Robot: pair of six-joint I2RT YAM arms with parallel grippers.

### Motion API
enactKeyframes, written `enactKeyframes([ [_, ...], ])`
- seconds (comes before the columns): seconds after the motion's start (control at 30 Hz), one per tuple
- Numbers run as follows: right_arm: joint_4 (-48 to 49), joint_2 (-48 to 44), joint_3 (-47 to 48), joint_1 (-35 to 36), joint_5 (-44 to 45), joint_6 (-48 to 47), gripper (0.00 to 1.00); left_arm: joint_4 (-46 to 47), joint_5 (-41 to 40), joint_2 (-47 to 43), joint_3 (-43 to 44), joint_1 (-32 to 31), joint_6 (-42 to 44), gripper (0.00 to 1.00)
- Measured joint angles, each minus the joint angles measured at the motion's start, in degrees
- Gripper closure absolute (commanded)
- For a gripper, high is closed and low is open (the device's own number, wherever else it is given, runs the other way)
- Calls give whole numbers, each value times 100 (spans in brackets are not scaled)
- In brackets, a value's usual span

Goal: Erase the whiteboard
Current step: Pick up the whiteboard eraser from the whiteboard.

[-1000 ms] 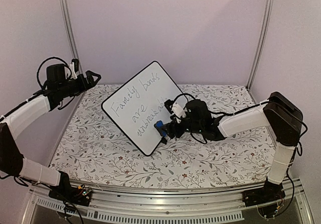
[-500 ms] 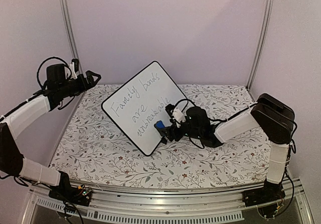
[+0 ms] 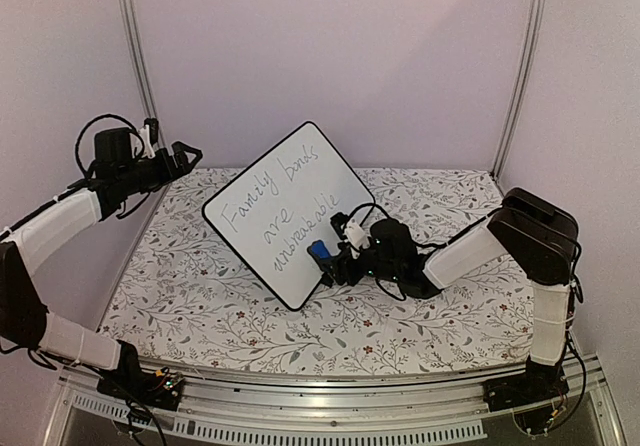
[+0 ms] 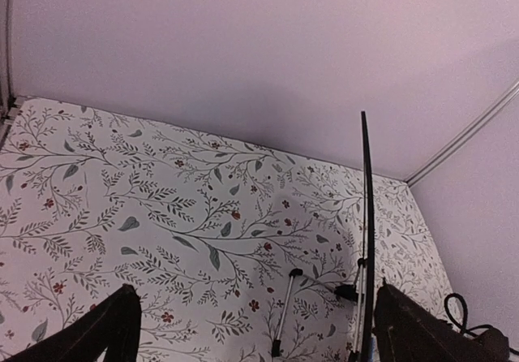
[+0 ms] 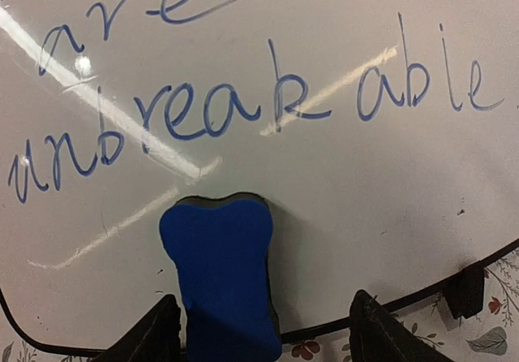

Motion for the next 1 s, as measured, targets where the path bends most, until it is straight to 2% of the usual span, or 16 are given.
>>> enactKeyframes([
  [0.37, 107, 68, 2, 0, 0, 31, 39, 0, 0, 81, 0, 0, 2, 0],
  [0.8, 136, 201, 184, 0, -107, 20, 41, 2, 4, 142, 0, 2, 0, 0],
  [1.0, 136, 240, 227, 0, -127, 15, 46, 2, 11, 142, 0, 2, 0, 0],
])
